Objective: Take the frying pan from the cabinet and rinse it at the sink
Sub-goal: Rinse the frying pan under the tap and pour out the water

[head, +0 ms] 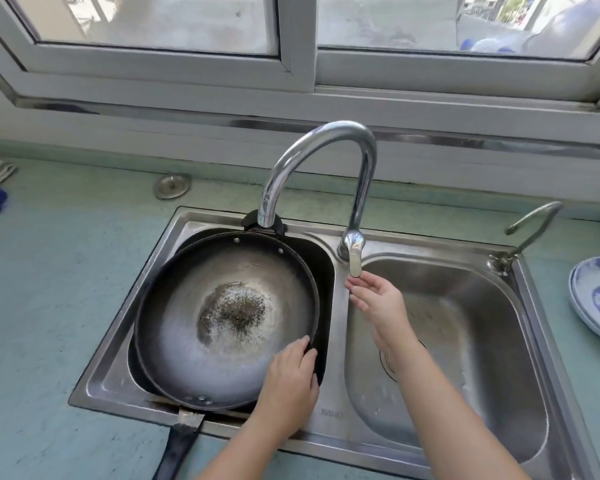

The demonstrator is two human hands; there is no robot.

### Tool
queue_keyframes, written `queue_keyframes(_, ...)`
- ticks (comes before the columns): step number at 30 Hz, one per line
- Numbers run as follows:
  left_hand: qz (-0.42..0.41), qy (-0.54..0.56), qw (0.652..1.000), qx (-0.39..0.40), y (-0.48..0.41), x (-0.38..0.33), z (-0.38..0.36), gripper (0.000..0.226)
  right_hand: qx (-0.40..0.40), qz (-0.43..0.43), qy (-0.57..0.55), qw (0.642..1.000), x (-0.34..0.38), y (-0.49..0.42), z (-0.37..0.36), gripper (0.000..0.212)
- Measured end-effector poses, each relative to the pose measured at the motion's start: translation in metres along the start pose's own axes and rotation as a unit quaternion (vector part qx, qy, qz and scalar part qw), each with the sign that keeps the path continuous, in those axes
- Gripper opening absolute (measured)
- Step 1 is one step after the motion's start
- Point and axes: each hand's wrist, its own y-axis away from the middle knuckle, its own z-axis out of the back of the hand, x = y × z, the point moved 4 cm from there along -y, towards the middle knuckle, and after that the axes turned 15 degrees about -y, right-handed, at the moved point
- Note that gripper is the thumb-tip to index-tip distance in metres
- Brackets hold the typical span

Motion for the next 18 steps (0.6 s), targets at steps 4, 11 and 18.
queue_keyframes(4,0.002,-0.001,1.000,-0.009,-0.0013,-0.0025,-0.0008,0.038,0.014,-0.022,-0.075,0.997,-0.0013,-0.0034,0.0028,0.045)
queue_keyframes(11,0.005,-0.006,1.000,-0.015,0.0028,-0.0048,-0.0017,0.038,0.020,-0.027,-0.139,0.990,-0.0047,-0.0067,0.0062,0.044)
queue_keyframes(18,0.000,0.013,1.000,-0.016,0.0032,-0.0044,-0.0026,0.039,0.032,-0.011,-0.184,0.982,0.0034,-0.0081,0.0001,0.023)
